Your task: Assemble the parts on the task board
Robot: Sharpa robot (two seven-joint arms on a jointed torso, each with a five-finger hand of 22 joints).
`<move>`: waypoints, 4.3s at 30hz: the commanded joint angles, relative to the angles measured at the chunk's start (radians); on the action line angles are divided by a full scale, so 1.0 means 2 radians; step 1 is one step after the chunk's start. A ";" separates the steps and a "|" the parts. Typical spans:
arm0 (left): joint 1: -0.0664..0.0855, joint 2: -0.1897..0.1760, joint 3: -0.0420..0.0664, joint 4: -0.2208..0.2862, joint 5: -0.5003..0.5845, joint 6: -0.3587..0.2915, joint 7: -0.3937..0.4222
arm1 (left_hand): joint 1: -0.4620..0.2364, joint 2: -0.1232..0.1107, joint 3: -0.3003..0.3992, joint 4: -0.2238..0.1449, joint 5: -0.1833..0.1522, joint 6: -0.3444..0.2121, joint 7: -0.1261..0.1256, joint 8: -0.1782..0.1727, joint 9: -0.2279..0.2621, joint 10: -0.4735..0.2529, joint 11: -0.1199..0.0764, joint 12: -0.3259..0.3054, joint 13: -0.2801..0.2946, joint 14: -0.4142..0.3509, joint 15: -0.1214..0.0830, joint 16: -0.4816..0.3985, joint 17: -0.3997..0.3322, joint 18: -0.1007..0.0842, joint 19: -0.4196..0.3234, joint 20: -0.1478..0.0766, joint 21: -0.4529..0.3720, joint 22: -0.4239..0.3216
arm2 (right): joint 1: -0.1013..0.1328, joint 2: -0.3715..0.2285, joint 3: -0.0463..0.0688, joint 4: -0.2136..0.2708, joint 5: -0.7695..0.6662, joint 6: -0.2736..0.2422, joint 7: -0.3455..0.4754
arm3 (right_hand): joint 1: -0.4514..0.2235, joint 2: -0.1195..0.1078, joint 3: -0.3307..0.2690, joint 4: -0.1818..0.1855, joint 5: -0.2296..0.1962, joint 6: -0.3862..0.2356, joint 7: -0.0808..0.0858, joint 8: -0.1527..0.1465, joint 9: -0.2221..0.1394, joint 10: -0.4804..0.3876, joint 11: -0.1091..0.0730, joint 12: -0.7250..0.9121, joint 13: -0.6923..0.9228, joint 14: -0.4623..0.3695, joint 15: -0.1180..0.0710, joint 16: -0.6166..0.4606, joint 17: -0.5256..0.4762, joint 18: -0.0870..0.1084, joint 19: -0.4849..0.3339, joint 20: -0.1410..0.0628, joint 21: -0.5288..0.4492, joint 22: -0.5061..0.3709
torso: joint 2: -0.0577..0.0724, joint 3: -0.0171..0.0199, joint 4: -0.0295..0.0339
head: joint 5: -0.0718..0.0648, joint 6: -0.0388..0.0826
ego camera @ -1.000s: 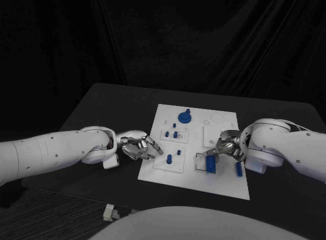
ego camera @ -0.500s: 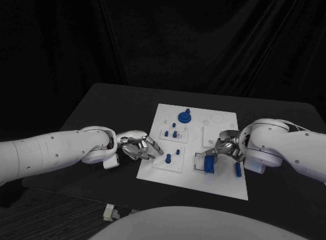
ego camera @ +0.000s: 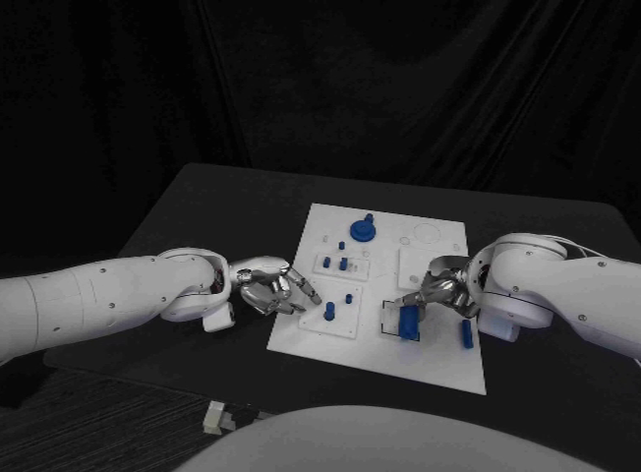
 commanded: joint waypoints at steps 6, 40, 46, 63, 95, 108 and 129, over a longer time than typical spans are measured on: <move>-0.001 0.000 0.000 0.001 0.002 0.006 0.002 | -0.005 -0.001 0.003 0.000 0.002 0.001 0.001 0.002 0.001 0.001 0.004 -0.003 0.093 0.054 0.003 0.001 0.132 0.007 -0.005 -0.001 -0.002 0.081 | -0.002 0.001 -0.001 0.003 0.006 -0.006 -0.002 | -0.006 0.001 -0.006 0.008 -0.014 0.002 -0.002 0.003 0.000 0.053 0.000 0.001 0.132 0.051 -0.001 -0.003 0.122 0.004 0.017 0.000 -0.003 0.100 | 0.000 0.0001 -0.0001 | -0.001 0.000; -0.001 0.002 0.000 -0.002 0.002 0.011 -0.003 | -0.005 -0.002 0.004 0.000 0.002 0.001 0.002 0.002 0.000 0.001 0.005 -0.003 0.093 0.054 0.003 0.001 0.132 0.007 -0.006 0.000 -0.003 0.081 | -0.002 0.006 -0.001 0.002 0.012 -0.003 -0.002 | -0.030 -0.016 -0.082 0.054 -0.157 -0.002 -0.001 0.006 0.003 0.053 0.001 0.001 0.132 0.051 0.000 -0.003 0.122 0.004 0.017 0.001 -0.004 0.100 | 0.000 0.0000 0.0000 | 0.000 0.000; -0.001 0.002 0.000 -0.002 0.002 0.011 -0.004 | -0.006 -0.002 0.004 0.000 0.002 0.002 0.002 0.002 0.000 0.001 0.005 -0.003 0.093 0.054 0.004 0.001 0.132 0.007 -0.005 0.000 -0.002 0.081 | -0.002 0.005 -0.001 0.002 0.012 -0.008 -0.001 | -0.035 -0.016 -0.097 0.067 -0.157 -0.006 0.000 0.006 0.004 0.053 0.002 0.001 0.132 0.051 0.000 -0.003 0.122 0.004 0.017 0.002 -0.004 0.100 | 0.000 0.0000 0.0000 | 0.001 0.000; -0.001 0.001 0.000 -0.002 0.002 0.013 -0.006 | -0.006 -0.002 0.004 0.000 0.002 0.002 0.002 0.002 0.000 0.001 0.005 -0.003 0.093 0.054 0.004 0.001 0.132 0.007 -0.005 0.000 -0.002 0.081 | -0.001 -0.020 -0.001 0.025 0.026 -0.036 0.012 | -0.021 0.002 -0.111 0.081 -0.150 -0.007 -0.001 0.011 0.009 0.053 0.001 0.001 0.132 0.051 0.000 -0.003 0.122 0.004 0.018 0.002 -0.002 0.101 | 0.000 0.0001 0.0000 | 0.001 0.000; -0.001 0.000 0.000 -0.002 0.002 0.013 -0.006 | -0.007 -0.002 0.005 0.000 0.002 0.003 0.003 0.002 0.000 0.000 0.006 -0.003 0.092 0.054 0.004 0.001 0.132 0.007 -0.006 0.001 -0.003 0.081 | -0.002 -0.102 -0.001 0.086 -0.075 -0.035 0.015 | 0.098 0.012 -0.141 0.011 -0.100 -0.033 -0.019 0.152 0.127 0.053 -0.016 0.001 0.132 0.052 -0.014 -0.001 0.126 0.001 0.022 -0.010 0.010 0.104 | 0.000 0.0000 0.0006 | -0.003 0.000; -0.001 0.001 0.000 -0.002 0.002 0.014 -0.005 | -0.007 -0.002 0.005 0.000 0.002 0.003 0.003 0.003 0.001 0.000 0.006 -0.003 0.092 0.054 0.004 0.001 0.132 0.007 -0.006 0.001 -0.003 0.081 | -0.015 -0.081 -0.001 0.099 -0.094 -0.040 0.035 | 0.099 0.015 -0.168 0.021 -0.142 0.036 -0.028 0.390 0.290 0.053 -0.022 0.001 0.132 0.052 -0.019 0.000 0.128 0.001 0.023 -0.015 0.014 0.105 | 0.000 0.0000 -0.0001 | -0.004 0.000; -0.001 0.002 0.000 -0.003 0.002 0.016 -0.005 | -0.008 -0.002 0.005 0.000 0.002 0.004 0.003 0.003 0.001 -0.001 0.006 -0.004 0.092 0.054 0.005 0.001 0.132 0.007 -0.007 0.001 -0.004 0.080 | -0.030 -0.042 -0.001 0.078 -0.096 -0.041 0.035 | 0.112 0.013 -0.169 0.017 -0.126 0.077 -0.031 0.474 0.311 0.053 -0.024 0.001 0.132 0.052 -0.021 -0.001 0.127 0.001 0.022 -0.017 0.012 0.104 | 0.000 0.0001 0.0001 | -0.005 0.000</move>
